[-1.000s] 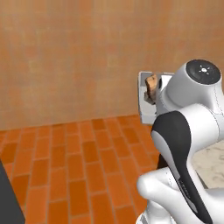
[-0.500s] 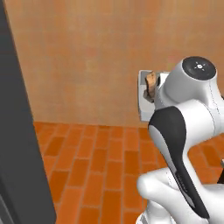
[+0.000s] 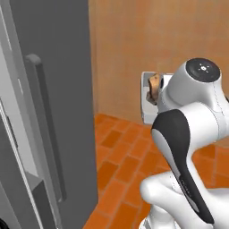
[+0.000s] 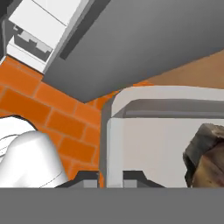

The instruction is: Take the meat container that has the steak and place it on the second highest rack of the freezer. Then take the vegetable container that has the lemon and garlic and place it on the highest rack of the freezer.

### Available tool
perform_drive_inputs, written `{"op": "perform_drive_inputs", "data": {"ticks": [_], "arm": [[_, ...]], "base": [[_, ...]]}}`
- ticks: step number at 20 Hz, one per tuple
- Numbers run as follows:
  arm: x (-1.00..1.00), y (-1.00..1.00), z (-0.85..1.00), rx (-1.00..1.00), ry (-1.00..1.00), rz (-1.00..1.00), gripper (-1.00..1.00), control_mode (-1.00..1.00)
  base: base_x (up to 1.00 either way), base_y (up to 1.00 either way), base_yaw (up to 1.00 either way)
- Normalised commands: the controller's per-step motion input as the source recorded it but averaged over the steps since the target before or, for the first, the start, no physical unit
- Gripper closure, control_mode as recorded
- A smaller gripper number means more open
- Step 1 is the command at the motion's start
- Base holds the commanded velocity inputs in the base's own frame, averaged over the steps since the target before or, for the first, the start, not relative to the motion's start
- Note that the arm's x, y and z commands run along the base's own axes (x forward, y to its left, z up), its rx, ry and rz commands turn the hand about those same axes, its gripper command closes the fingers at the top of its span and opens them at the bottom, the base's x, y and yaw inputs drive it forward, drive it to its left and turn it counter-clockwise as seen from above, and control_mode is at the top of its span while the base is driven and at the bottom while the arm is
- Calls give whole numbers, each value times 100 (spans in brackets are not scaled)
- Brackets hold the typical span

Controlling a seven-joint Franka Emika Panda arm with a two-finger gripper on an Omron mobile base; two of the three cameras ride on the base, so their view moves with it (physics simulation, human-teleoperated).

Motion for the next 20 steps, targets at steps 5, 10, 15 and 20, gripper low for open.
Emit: {"op": "perform_drive_inputs", "data": {"ticks": [5, 10, 15, 20], "arm": [[0, 0, 0, 0, 0, 0, 100, 100], [0, 0, 0, 0, 0, 0, 100, 100], [0, 0, 0, 0, 0, 0, 100, 100], [0, 0, 0, 0, 0, 0, 100, 100]], "base": [[0, -52, 60], [0, -48, 56], [0, -54, 57], [24, -65, 49]]}}
